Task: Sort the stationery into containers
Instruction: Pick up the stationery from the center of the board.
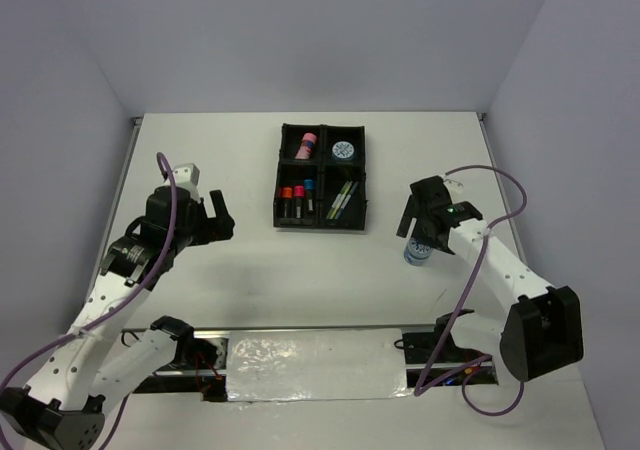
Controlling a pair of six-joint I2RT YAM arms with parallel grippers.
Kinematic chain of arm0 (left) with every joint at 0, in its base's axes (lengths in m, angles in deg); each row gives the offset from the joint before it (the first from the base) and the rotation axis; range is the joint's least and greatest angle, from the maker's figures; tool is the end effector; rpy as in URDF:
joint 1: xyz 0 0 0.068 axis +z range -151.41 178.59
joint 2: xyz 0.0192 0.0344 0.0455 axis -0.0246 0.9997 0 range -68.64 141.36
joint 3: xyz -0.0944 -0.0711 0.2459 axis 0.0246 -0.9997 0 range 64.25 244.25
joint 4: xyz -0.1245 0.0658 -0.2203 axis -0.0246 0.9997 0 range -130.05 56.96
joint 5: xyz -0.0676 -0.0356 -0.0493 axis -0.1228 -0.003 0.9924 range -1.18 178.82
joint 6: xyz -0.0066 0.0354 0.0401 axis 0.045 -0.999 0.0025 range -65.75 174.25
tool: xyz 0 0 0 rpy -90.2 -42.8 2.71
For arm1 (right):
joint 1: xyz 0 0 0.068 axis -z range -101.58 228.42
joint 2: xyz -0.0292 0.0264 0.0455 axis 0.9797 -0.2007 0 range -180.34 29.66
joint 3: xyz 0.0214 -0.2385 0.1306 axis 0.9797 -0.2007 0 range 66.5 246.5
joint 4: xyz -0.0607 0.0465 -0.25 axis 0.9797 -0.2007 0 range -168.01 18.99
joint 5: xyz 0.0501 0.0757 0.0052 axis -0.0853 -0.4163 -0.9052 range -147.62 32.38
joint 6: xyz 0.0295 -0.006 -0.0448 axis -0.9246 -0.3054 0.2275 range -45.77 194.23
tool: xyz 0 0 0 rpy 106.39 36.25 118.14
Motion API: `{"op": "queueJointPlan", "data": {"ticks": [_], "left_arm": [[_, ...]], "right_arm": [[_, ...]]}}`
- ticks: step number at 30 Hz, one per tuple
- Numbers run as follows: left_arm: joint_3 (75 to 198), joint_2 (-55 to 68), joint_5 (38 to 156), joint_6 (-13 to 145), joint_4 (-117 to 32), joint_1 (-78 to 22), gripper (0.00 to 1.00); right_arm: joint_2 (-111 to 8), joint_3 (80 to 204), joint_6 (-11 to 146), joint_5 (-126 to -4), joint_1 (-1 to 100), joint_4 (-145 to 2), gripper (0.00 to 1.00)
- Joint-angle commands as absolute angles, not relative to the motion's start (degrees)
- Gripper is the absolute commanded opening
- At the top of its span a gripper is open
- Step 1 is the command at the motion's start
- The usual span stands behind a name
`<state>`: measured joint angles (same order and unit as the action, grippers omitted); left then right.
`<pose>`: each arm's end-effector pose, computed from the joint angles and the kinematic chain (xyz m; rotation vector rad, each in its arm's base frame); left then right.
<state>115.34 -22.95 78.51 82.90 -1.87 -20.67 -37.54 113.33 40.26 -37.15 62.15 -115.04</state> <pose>0.1584 -0.0486 0.3262 -0.2807 2.1290 -0.2979 0.2095 0.0482 0.2309 0.5026 2.5376 -0.1733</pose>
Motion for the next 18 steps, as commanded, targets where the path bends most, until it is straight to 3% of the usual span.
{"op": "queueJointPlan", "data": {"ticks": [1,5,8,14,16,17,18], "left_arm": [[115.41,-22.77,78.97,82.47,-2.87,-20.39,0.99],[115.41,-22.76,79.41,82.2,-3.04,-20.3,0.99],[115.41,-23.03,79.41,82.2,-3.04,-20.39,0.99],[115.41,-22.94,79.77,82.03,-3.13,-20.39,0.99],[115.41,-23.03,79.85,81.94,-3.22,-20.31,0.99],[115.41,-23.12,79.94,81.94,-3.22,-20.39,0.99],[115.41,-23.12,79.94,81.94,-3.22,-20.39,0.99]], "right_arm": [[-38.18,112.56,41.01,-39.25,63.74,-108.28,1.0],[-41.96,111.59,42.24,-41.1,64.98,-106.08,0.99],[-43.02,111.15,41.89,-40.57,65.15,-105.82,0.93],[-41.18,110.18,41.71,-41.45,65.15,-105.55,0.59],[-39.96,110.27,42.06,-41.8,65.15,-105.64,0.44],[-39.69,110.62,42.15,-41.8,65.15,-105.99,0.12],[-39.51,110.97,41.89,-41.37,65.15,-107.04,0.0]]}}
